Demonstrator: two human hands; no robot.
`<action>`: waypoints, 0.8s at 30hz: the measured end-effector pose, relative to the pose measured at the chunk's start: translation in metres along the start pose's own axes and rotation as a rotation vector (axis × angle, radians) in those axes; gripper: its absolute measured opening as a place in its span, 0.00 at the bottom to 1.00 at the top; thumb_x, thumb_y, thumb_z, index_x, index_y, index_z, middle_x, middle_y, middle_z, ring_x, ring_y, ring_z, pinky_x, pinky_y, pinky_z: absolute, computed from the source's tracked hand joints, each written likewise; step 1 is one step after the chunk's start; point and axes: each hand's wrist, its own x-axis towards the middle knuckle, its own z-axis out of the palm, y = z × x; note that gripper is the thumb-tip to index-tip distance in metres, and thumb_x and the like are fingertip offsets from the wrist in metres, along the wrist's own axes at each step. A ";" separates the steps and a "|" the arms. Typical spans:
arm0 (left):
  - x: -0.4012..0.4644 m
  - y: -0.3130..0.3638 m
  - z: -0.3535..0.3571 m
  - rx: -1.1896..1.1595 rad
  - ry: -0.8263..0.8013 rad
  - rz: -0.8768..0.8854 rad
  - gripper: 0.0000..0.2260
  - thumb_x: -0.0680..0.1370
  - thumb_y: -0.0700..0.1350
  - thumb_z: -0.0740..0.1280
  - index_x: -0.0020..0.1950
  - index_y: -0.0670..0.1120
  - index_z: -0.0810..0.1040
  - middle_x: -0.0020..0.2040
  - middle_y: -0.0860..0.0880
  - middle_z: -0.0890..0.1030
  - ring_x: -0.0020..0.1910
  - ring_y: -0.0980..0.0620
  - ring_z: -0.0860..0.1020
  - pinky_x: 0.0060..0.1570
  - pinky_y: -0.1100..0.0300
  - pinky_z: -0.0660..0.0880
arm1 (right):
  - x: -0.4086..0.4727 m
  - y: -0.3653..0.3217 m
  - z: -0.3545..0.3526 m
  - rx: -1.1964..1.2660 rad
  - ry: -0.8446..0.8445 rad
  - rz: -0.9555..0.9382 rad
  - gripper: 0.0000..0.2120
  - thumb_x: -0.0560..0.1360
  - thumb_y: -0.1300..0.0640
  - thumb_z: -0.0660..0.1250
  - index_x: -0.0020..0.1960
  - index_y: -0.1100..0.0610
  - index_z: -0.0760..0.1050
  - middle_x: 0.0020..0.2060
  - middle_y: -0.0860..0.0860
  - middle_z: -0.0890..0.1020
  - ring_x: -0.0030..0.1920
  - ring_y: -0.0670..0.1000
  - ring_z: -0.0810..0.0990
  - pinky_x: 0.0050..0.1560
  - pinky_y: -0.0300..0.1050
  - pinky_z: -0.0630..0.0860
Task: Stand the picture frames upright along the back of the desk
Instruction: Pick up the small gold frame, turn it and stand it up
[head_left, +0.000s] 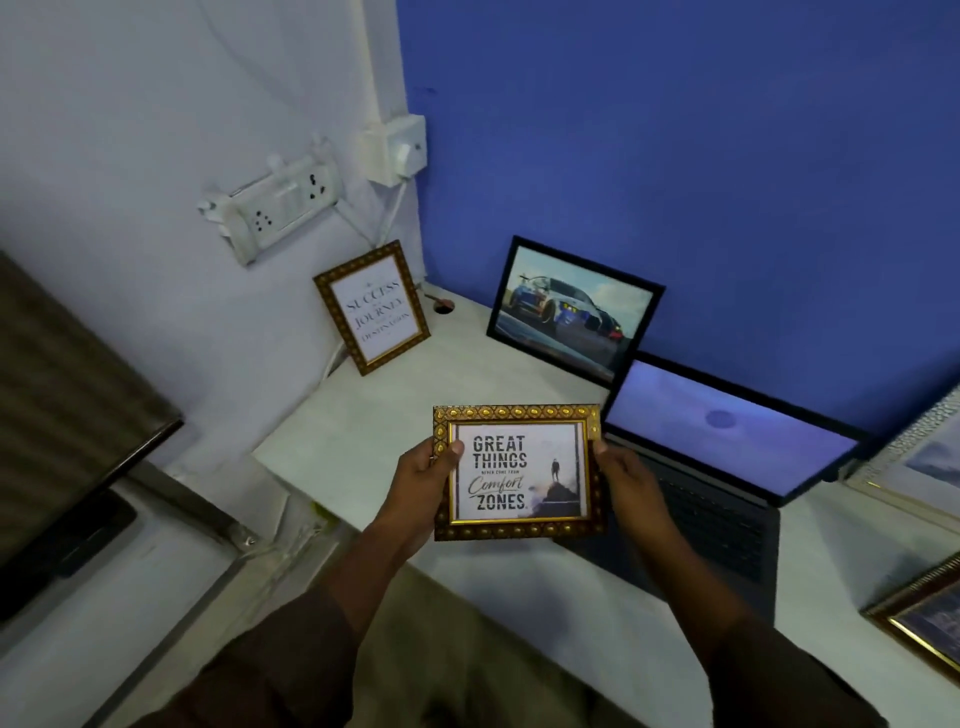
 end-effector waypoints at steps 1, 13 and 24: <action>0.001 0.001 -0.001 -0.023 -0.008 -0.004 0.11 0.84 0.45 0.64 0.62 0.44 0.82 0.55 0.42 0.88 0.53 0.40 0.86 0.56 0.34 0.80 | -0.002 0.002 0.007 0.070 -0.066 0.057 0.17 0.82 0.42 0.59 0.57 0.52 0.80 0.48 0.55 0.88 0.48 0.57 0.88 0.52 0.60 0.84; 0.034 0.007 0.007 -0.274 -0.094 -0.426 0.39 0.77 0.75 0.44 0.70 0.52 0.79 0.68 0.42 0.81 0.66 0.38 0.80 0.73 0.36 0.68 | 0.048 -0.010 0.023 0.188 -0.122 -0.023 0.15 0.84 0.49 0.60 0.57 0.57 0.81 0.49 0.54 0.89 0.46 0.53 0.89 0.48 0.52 0.84; 0.067 0.017 0.007 -0.377 -0.095 -0.443 0.43 0.76 0.76 0.47 0.73 0.46 0.76 0.68 0.37 0.79 0.67 0.34 0.78 0.71 0.37 0.69 | 0.098 -0.024 0.020 0.097 -0.260 -0.007 0.20 0.82 0.40 0.58 0.58 0.51 0.81 0.50 0.52 0.89 0.51 0.53 0.88 0.57 0.54 0.82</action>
